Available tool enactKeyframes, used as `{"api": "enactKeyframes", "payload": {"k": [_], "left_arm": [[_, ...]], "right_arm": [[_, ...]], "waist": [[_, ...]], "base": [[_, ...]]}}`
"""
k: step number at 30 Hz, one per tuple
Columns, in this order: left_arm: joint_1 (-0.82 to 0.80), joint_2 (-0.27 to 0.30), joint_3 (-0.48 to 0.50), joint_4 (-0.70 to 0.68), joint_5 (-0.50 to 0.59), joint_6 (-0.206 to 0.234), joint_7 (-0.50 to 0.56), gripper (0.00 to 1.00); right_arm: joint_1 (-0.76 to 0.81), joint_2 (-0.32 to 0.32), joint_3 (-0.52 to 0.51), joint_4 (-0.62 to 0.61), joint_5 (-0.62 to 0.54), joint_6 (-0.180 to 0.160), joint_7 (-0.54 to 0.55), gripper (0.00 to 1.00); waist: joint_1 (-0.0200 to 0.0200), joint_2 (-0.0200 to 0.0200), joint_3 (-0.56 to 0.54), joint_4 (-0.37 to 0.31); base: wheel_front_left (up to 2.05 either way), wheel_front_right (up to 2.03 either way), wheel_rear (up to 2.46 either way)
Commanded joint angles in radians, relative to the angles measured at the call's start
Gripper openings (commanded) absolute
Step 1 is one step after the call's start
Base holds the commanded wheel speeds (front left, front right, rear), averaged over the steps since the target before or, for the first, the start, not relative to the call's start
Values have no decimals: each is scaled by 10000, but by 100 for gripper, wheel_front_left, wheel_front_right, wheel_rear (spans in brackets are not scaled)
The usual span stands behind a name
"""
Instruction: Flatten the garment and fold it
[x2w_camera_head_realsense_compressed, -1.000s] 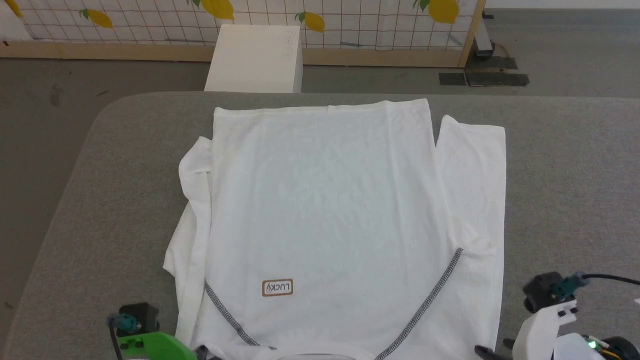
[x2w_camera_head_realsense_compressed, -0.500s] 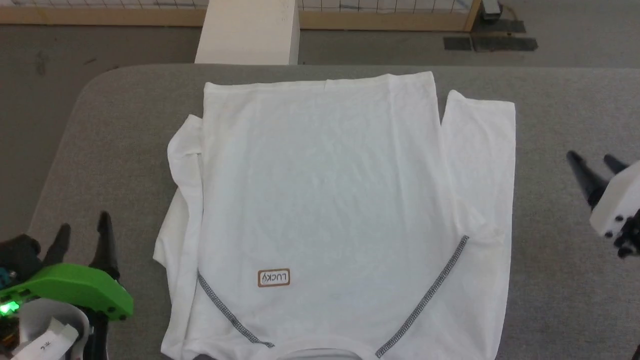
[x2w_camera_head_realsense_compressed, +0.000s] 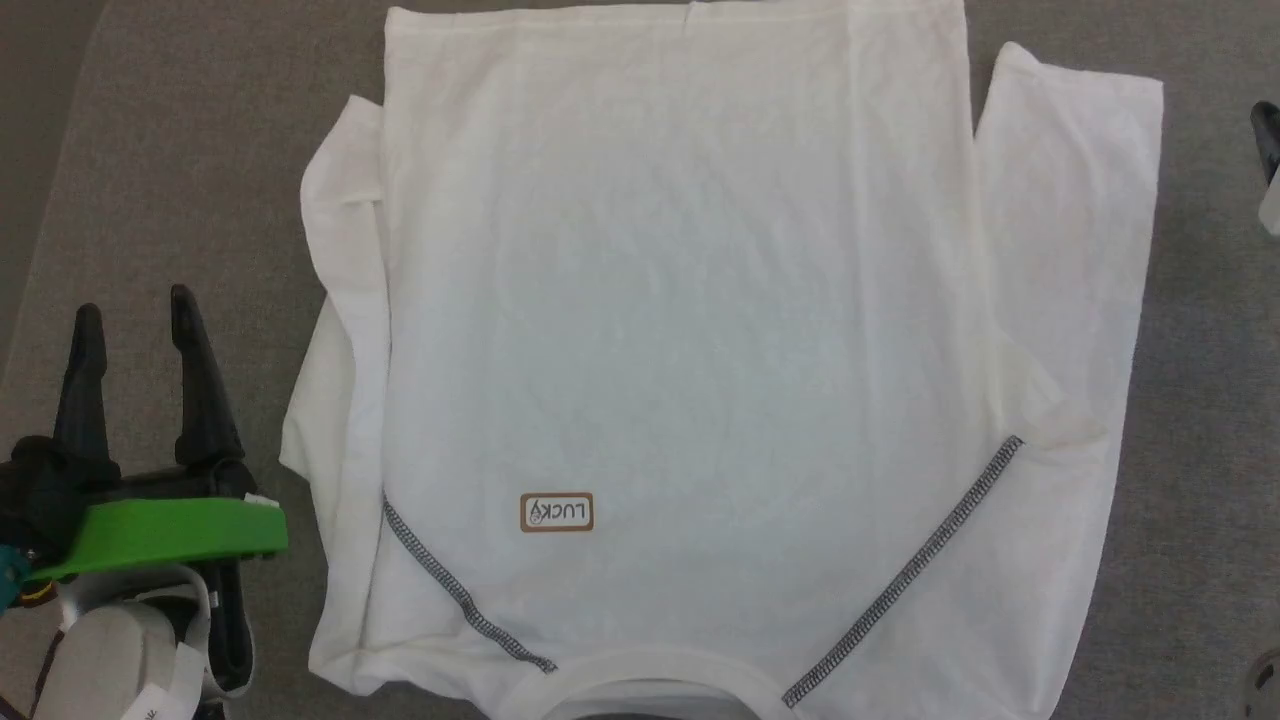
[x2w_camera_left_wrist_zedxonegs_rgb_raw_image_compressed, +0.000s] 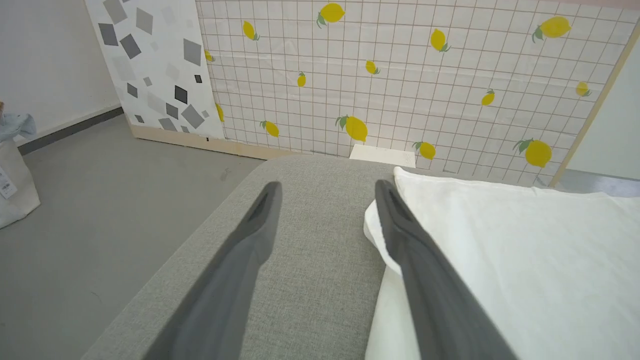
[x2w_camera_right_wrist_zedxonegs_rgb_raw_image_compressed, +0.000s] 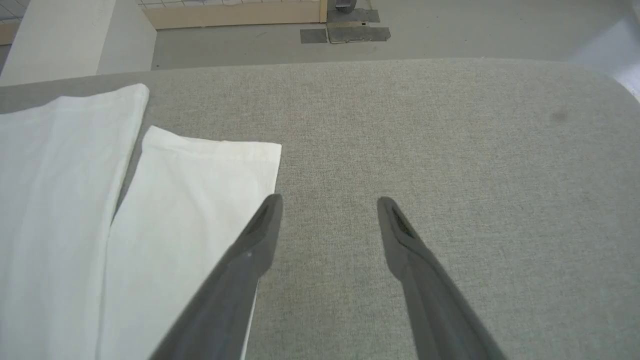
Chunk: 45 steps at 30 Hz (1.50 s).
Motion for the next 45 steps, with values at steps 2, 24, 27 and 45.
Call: {"api": "enactKeyframes", "payload": {"k": [2,24,27,45], "left_arm": [[-298,-263,194,-71,305,-174,-82,100],[-686,-1852,1297,473,1476,-2099,-90,100],[-706,-1967,1365,547,1555,-2252,-91,100],[276,-2434,1999,530,1870,-2614,-91,100]], "right_arm": [[-495,31,-24,284,-297,-11,-22,100],[-1458,-224,10,1498,-741,-11,172,0],[-1433,-444,-280,1276,-427,-11,54,0],[1944,-2119,-3094,-120,828,-11,365,0]], "waist": [[0,0,1209,581],[0,0,1620,615],[0,0,1273,519],[0,0,-995,-499]], "base": [[0,0,0],[0,0,0],[0,0,0],[0,0,0]]}}
